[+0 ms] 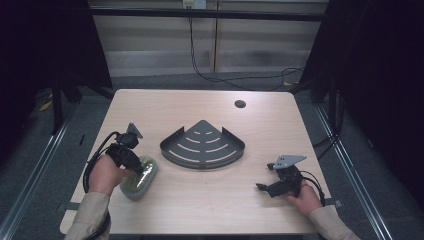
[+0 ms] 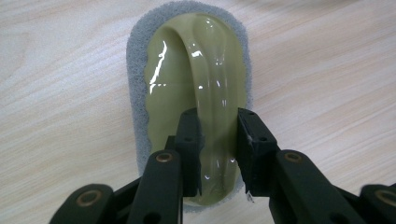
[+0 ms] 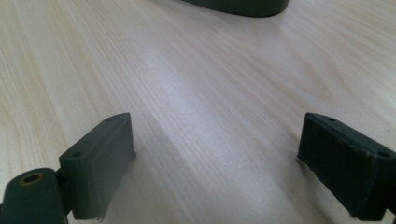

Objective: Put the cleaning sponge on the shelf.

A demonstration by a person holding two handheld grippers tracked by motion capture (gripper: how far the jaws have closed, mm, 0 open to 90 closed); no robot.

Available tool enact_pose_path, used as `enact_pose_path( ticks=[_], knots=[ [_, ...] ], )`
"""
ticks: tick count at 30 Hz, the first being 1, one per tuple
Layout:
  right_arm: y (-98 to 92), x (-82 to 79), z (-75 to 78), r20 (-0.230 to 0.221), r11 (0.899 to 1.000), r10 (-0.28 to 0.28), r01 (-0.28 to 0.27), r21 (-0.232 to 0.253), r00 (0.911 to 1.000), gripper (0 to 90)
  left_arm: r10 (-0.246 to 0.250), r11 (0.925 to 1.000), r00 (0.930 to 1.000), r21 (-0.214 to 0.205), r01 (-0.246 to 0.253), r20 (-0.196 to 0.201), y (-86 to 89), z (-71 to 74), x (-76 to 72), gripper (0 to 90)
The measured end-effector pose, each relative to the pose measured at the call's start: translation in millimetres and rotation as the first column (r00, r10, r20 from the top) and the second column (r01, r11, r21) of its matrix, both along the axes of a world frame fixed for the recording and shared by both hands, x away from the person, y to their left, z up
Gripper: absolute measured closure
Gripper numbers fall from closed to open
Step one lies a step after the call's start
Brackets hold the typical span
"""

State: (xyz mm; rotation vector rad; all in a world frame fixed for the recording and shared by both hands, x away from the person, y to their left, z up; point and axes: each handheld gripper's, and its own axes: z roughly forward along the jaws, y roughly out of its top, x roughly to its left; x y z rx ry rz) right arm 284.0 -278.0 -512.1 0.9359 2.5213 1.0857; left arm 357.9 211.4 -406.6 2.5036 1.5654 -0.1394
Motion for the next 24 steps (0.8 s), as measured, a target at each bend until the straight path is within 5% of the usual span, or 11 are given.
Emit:
enact_pose_path(
  ticks=[24],
  knots=[
    [0.1, -0.1, 0.1, -0.001, 1.000, -0.002, 0.002, 0.002, 1.0000, 10.1, -0.007, 0.9997, 1.0000, -0.024, 0.007, -0.007, -10.4, 29.9, 20.0, 72.2]
  ],
)
